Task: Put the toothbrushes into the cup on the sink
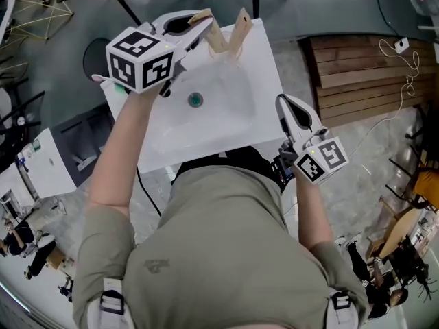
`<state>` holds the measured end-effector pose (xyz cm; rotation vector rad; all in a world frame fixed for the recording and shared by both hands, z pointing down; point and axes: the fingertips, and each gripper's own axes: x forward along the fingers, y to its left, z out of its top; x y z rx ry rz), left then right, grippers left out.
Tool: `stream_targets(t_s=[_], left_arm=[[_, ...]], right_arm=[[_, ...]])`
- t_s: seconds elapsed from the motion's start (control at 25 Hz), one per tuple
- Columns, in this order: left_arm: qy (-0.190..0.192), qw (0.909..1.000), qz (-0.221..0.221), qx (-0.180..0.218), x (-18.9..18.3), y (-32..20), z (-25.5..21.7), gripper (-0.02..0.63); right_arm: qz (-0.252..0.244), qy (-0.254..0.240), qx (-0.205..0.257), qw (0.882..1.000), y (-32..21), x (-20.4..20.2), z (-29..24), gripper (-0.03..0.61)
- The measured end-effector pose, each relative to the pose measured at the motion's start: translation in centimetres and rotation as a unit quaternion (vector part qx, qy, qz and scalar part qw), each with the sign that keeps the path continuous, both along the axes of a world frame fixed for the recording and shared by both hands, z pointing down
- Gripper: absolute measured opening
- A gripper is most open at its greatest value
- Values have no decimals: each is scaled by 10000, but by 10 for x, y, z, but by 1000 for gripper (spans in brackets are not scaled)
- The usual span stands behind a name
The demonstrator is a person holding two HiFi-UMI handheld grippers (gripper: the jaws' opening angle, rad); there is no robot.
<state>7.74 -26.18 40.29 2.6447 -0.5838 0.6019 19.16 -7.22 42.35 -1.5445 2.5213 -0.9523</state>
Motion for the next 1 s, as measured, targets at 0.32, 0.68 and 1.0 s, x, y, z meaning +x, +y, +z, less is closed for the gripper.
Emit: stream_targets(t_s=[0.32,0.68,1.0], left_arm=[[-139,9997,31,-193,2,-4,21,48],[-229,9992,63,-334,4,-6,40,48],[-292,9988,138,-372,9,-6,47,49]], right_arm=[[19,19,-88,10000,-2,4,5,11],[45,16,-179,9998,-5,3,14,11],[88,19,-234,9997,-2,3,18,11]])
